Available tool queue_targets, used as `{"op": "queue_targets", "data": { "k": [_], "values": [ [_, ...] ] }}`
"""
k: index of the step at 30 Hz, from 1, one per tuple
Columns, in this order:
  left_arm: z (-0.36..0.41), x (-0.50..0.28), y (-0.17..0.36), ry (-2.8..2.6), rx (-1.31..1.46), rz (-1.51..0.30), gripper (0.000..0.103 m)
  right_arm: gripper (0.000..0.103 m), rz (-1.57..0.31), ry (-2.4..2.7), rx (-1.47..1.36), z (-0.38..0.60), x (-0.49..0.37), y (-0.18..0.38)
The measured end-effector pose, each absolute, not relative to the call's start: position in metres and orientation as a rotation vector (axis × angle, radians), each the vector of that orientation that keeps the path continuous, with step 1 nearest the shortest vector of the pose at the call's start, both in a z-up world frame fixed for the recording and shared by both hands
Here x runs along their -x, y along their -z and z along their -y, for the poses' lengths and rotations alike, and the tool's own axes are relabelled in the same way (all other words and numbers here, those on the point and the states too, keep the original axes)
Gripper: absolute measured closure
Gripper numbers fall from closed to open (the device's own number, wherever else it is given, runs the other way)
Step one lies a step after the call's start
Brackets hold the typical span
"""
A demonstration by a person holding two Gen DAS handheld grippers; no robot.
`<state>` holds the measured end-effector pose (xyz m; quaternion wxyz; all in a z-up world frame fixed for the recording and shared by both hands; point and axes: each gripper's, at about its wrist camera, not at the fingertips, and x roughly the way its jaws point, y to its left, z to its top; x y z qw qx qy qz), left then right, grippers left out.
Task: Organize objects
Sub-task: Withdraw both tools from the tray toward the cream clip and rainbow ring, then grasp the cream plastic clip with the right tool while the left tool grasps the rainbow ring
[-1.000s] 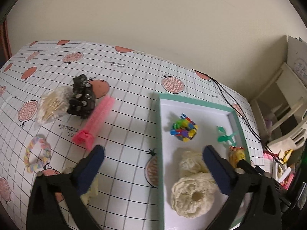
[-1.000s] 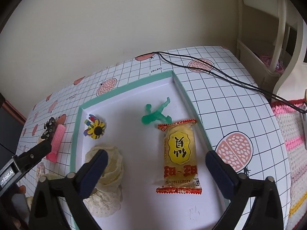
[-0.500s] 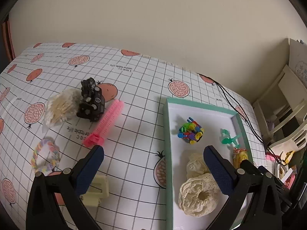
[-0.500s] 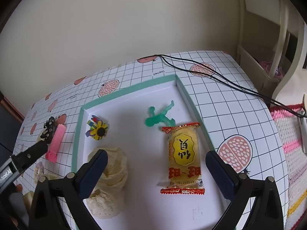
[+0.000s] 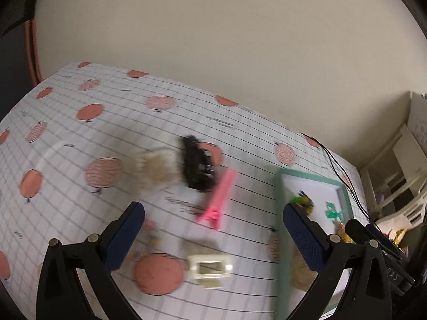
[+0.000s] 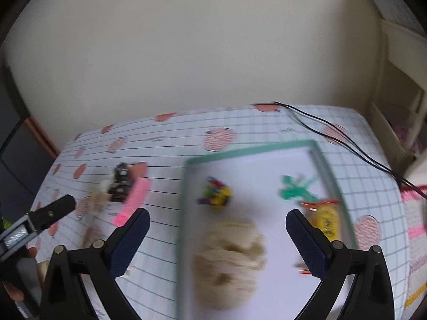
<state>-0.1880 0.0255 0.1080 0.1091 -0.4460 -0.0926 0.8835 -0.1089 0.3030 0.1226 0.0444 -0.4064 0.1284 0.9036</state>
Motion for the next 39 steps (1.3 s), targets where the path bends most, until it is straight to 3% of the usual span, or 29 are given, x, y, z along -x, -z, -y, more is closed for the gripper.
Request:
{"op": "queue_targets", "data": {
  "k": [9,20,27,39],
  "values": [
    [0.05,0.195,-0.111,-2.663,1.356,0.426,0.0,0.0,-0.354,-2.867,1.311,-0.23,0.127,-0.126],
    [0.076,0.205,-0.077,-2.637,1.51,0.431,0.0,0.0,-0.226,-2.828,1.513,-0.173,0.147,-0.084],
    [0.063,0.21,-0.039,-2.584,1.668,0.3,0.0,0.0,-0.189,-2.757,1.642,-0.165,0.151,-0.055],
    [0.066,0.211,-0.005,-2.575,1.797,0.249,0.0,0.0,-0.097,-2.701,1.774,-0.144,0.154,-0.026]
  ]
}}
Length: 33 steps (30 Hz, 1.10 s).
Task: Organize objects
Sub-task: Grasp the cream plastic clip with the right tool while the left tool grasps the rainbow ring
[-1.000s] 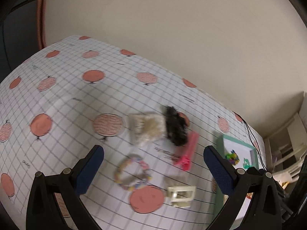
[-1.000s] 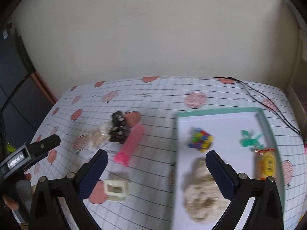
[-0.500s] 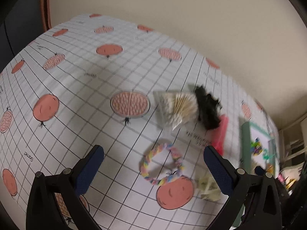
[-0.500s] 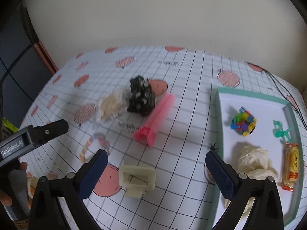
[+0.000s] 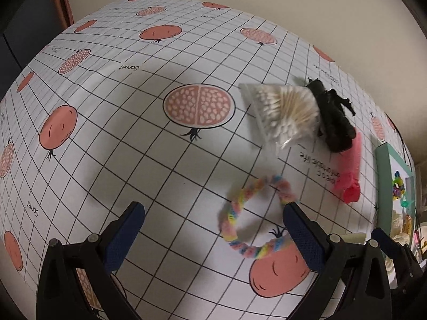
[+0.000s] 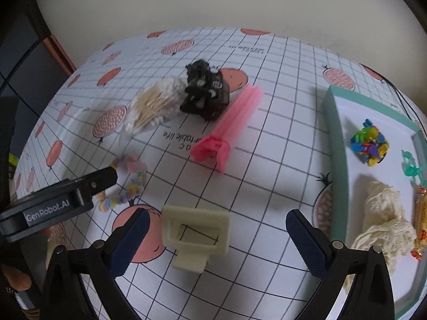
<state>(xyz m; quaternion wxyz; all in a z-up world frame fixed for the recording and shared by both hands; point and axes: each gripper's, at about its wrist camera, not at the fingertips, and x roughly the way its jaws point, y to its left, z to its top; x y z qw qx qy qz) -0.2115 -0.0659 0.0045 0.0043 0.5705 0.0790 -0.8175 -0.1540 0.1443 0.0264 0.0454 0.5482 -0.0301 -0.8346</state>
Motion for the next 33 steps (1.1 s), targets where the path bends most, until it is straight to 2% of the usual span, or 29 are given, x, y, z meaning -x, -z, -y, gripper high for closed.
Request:
{"op": "queue_targets", "data": {
  "k": [12,16,19,21,24,25,30,32,33],
  "values": [
    [0.061,0.208,0.0,2.552,-1.785,-0.119,0.005,0.001,0.002,2.502,-1.74,-0.14,0.155,-0.011],
    [0.064,0.206,-0.001,2.554,-1.775,-0.116,0.007,0.006,0.013,2.502,-1.732,-0.143,0.155,-0.013],
    [0.068,0.205,-0.005,2.539,-1.738,-0.069,0.024,0.015,0.015,2.505,-1.726,-0.147,0.156,-0.016],
    [0.072,0.204,-0.007,2.543,-1.723,-0.075,0.029,0.022,0.008,2.508,-1.724,-0.15,0.157,-0.017],
    [0.077,0.2,-0.008,2.547,-1.693,-0.086,0.043,0.036,0.012,2.518,-1.721,-0.156,0.158,-0.019],
    [0.079,0.199,-0.01,2.551,-1.683,-0.087,0.048,0.046,0.017,2.526,-1.723,-0.157,0.158,-0.02],
    [0.079,0.207,-0.01,2.566,-1.655,-0.09,0.067,0.048,0.065,2.517,-1.709,-0.161,0.155,-0.021],
    [0.078,0.212,-0.009,2.566,-1.641,-0.099,0.081,0.048,0.046,2.517,-1.711,-0.161,0.153,-0.021],
    [0.079,0.213,-0.009,2.566,-1.633,-0.105,0.085,0.048,0.038,2.517,-1.711,-0.16,0.152,-0.021]
  ]
}}
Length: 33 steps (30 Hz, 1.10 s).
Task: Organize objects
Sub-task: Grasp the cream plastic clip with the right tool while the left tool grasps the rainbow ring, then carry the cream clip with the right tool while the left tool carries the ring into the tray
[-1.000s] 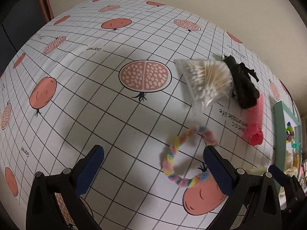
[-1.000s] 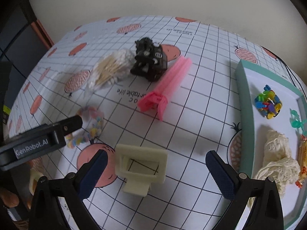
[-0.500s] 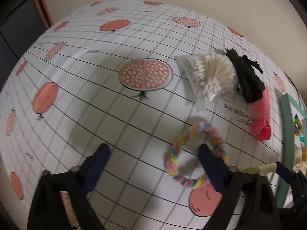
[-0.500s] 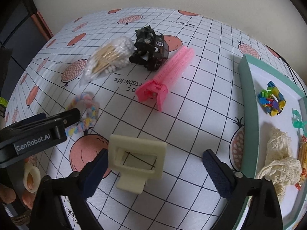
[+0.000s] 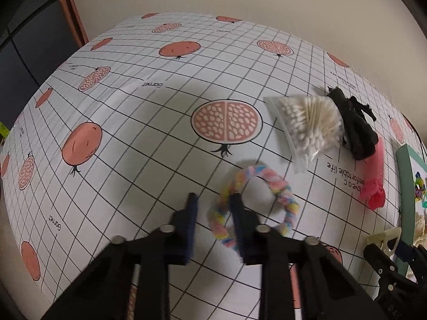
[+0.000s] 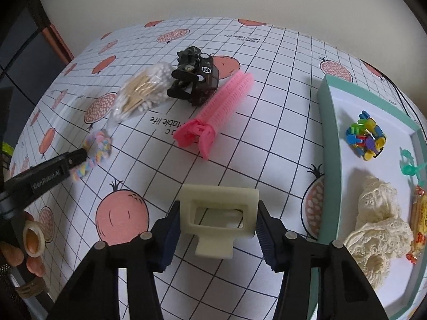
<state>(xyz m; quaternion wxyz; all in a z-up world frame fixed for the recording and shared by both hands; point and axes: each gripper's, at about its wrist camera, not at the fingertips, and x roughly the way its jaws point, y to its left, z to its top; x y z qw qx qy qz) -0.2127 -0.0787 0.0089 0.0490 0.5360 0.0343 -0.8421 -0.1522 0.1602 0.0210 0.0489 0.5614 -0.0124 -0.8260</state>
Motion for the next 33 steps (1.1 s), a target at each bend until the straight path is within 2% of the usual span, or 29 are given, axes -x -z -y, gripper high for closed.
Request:
{"op": "queue_targets", "data": {
  "k": [2,5,11,17,33],
  "values": [
    [0.083,0.212,-0.008,2.569,-1.622,-0.12,0.094,0.048,0.03,2.519,-1.712,-0.159,0.151,-0.021],
    [0.087,0.211,-0.009,2.571,-1.619,-0.158,0.096,0.048,0.051,2.514,-1.713,-0.16,0.152,-0.021],
    [0.09,0.211,-0.008,2.563,-1.633,-0.198,0.097,0.048,0.032,2.516,-1.712,-0.158,0.15,-0.021],
    [0.098,0.213,-0.01,2.535,-1.676,-0.354,0.098,0.049,0.084,2.534,-1.685,-0.166,0.149,-0.026],
    [0.069,0.21,-0.069,2.715,-1.496,-0.335,0.098,0.049,0.204,2.692,-1.43,-0.204,0.132,-0.075]
  ]
}}
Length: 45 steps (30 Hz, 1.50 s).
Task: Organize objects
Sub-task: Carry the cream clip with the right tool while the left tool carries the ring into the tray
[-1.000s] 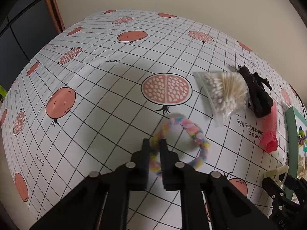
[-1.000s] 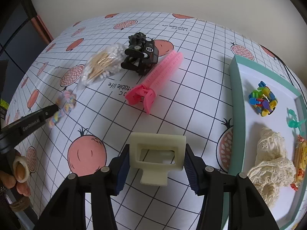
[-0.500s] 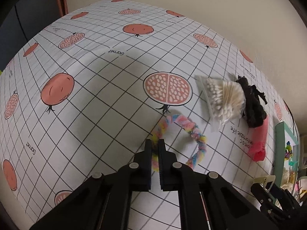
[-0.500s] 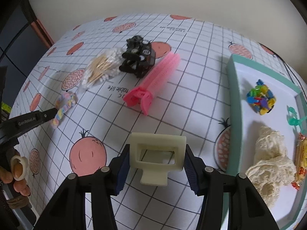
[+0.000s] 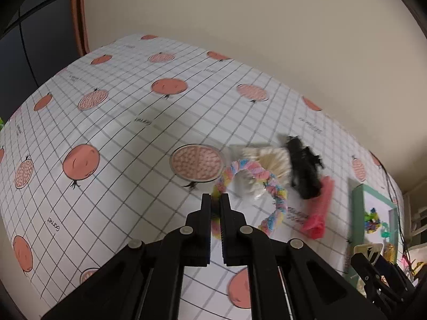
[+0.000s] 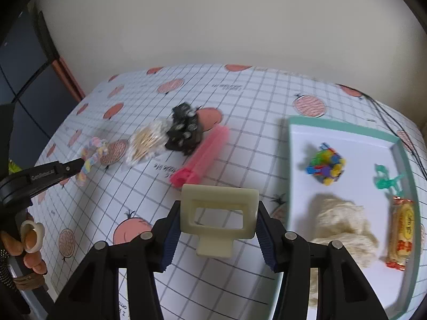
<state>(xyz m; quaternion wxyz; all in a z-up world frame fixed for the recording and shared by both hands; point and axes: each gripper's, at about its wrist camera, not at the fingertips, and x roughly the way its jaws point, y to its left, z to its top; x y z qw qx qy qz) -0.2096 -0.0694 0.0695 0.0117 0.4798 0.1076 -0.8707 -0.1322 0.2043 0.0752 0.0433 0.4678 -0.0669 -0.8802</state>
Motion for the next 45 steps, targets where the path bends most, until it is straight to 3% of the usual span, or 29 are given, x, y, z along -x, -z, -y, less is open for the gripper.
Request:
{"op": "queue_targets", "data": {
  "k": [6,22,28,45],
  "values": [
    [0.034,0.202,-0.085,2.812,-1.483,-0.315,0.097,0.049,0.317,2.785,-1.399,-0.247,0.124,-0.082],
    [-0.112,0.171,-0.096,3.074,-1.589,0.001,0.097,0.049,0.555,2.974,-1.458,-0.363,0.088,-0.077],
    [-0.147,0.16,-0.093,3.138,-1.647,0.026,0.097,0.049,0.646,3.002,-1.476,-0.393,0.077,-0.073],
    [-0.19,0.174,-0.062,3.125,-1.716,0.062,0.097,0.048,0.604,2.988,-1.409,-0.392,0.086,-0.068]
  ]
}}
